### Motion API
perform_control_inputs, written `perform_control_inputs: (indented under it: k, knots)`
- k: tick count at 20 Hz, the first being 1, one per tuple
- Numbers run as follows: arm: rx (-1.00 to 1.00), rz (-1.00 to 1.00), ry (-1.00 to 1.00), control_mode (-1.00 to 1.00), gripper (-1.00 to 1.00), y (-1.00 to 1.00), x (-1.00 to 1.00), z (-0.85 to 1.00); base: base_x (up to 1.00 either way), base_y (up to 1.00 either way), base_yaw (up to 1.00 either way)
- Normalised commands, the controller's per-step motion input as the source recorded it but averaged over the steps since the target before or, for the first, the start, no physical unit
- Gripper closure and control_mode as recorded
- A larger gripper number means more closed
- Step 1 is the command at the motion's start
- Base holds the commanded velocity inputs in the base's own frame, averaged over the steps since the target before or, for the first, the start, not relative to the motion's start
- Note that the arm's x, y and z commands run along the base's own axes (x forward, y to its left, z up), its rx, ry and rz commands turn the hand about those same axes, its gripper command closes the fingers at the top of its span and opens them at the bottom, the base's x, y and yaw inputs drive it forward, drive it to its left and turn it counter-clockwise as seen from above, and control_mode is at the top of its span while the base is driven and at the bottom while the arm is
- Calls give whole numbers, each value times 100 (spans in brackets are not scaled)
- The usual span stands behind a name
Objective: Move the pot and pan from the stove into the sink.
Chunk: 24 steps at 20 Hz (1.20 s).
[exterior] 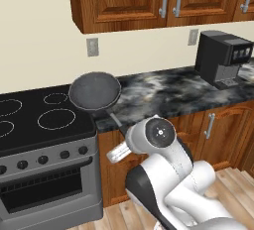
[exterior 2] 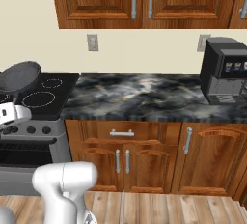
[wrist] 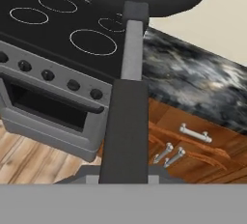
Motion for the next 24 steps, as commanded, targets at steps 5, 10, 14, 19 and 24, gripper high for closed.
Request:
perform_control_inputs:
  k: [5, 10, 14, 19, 24]
  knots:
    - [0, 3, -3, -100, 100, 1, -8, 0, 0, 0, 0]
    - [0, 0, 0, 100, 100, 0, -3, 0, -25, -8, 0]
    - [0, 0, 0, 100, 100, 0, 0, 0, -43, -32, -4]
    - [0, 0, 0, 100, 100, 0, 0, 0, -17, -43, -24]
    - [0, 0, 0, 100, 100, 0, 0, 0, -2, -36, -32]
